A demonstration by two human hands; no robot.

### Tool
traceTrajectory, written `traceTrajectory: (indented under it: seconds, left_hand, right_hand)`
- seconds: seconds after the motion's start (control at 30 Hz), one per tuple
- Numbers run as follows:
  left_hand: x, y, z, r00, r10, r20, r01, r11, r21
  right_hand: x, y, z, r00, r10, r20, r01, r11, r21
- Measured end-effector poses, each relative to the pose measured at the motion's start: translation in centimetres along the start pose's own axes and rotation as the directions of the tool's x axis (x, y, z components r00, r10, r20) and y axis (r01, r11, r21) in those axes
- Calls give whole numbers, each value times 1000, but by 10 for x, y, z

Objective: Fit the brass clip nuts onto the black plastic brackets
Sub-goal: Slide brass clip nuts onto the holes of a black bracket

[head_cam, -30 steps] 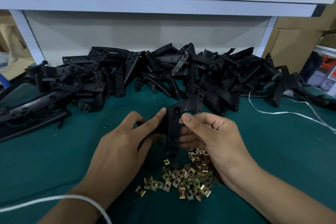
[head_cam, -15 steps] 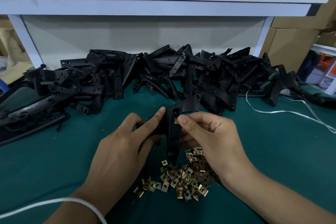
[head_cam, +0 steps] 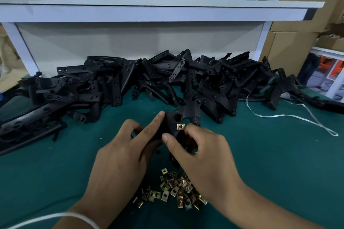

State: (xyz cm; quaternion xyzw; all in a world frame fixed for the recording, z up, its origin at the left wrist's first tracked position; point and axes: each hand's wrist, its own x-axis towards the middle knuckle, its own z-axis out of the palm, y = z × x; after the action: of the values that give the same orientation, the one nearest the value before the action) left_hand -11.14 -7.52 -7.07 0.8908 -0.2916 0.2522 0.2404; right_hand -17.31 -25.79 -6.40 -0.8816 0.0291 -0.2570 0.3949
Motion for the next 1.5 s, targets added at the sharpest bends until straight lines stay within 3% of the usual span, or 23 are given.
traceTrajectory:
  seconds: [0.67,0.83,1.07,1.5]
  left_hand:
    - [0,-2,3,999,43,22,-43,999,-22]
    - [2,-10,-1,999,-46,-23,45,999,-17]
    - [3,-26,-2,979,-188,-81,187,982,-18]
    - [3,-28,0,974,-215,-76,213,976,-36]
  right_hand:
    - [3,2,1,992,-122,35,127,973,-191]
    - [6,9,-4,967,-144,211,158,986,-50]
    - [7,11,-2,854,-172,491,282,946,-160]
    - [3,1,-9,793,-186,581,337,927,-163]
